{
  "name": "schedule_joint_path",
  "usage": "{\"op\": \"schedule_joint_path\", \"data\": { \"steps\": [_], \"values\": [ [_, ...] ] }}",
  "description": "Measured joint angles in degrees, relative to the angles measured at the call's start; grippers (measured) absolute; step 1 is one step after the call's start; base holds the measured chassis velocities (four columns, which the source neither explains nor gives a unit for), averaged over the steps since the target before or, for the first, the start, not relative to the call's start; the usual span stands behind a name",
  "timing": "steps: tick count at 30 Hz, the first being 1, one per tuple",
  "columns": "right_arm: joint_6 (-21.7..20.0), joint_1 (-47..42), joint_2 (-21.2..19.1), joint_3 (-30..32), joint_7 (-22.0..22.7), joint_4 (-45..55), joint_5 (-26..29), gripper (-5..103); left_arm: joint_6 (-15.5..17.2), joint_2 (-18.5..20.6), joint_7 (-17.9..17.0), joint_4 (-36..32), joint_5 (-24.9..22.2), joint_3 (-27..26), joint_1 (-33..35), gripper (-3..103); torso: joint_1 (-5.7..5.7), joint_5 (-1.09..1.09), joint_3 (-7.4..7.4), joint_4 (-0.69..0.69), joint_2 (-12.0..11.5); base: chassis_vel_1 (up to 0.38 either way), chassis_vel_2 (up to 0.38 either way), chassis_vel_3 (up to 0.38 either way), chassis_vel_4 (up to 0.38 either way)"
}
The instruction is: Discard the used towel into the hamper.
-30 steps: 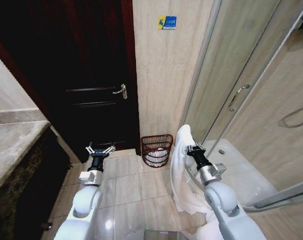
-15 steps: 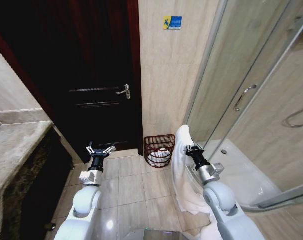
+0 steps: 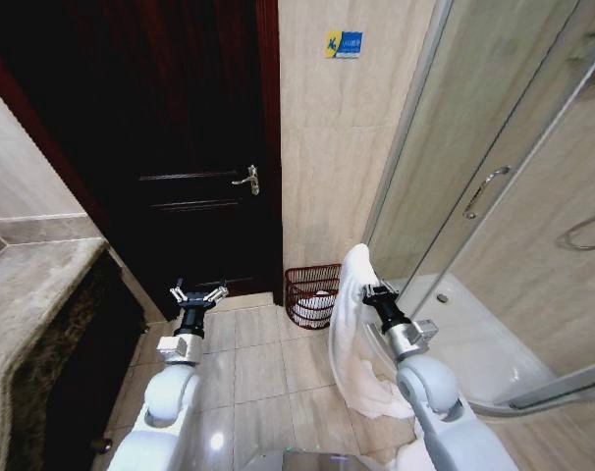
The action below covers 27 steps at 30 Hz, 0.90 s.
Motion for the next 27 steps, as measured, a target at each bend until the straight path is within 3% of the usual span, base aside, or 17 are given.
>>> {"op": "schedule_joint_path", "data": {
  "steps": [18, 25, 27],
  "values": [
    [-0.33, 0.39, 0.48, -0.30, 0.88, 0.01, -0.15, 10, -0.32, -0.69, 0.13, 0.12, 0.24, 0.05, 0.77, 100, 0.04, 0.00, 0.01, 0.00, -0.01, -0.086, 0.090, 0.081, -0.082],
    [-2.72, 0.91, -2.37, 2.68, 4.74, 5.06, 7.62, 10, -0.29, -1.54, 0.37, -0.60, 0.32, -0.42, 2.32, 100, 0.00, -0.01, 0.00, 0.00, 0.00, -0.012, 0.019, 0.015, -0.012],
    [-3.85, 2.93, -5.67, 5.47, 5.89, 7.09, 13.36, 10, -0.88, -4.99, 0.92, -0.12, 1.03, -0.99, 2.27, 100, -0.02, 0.01, -0.01, -0.01, 0.00, 0.000, 0.000, 0.000, 0.000]
  ]
}}
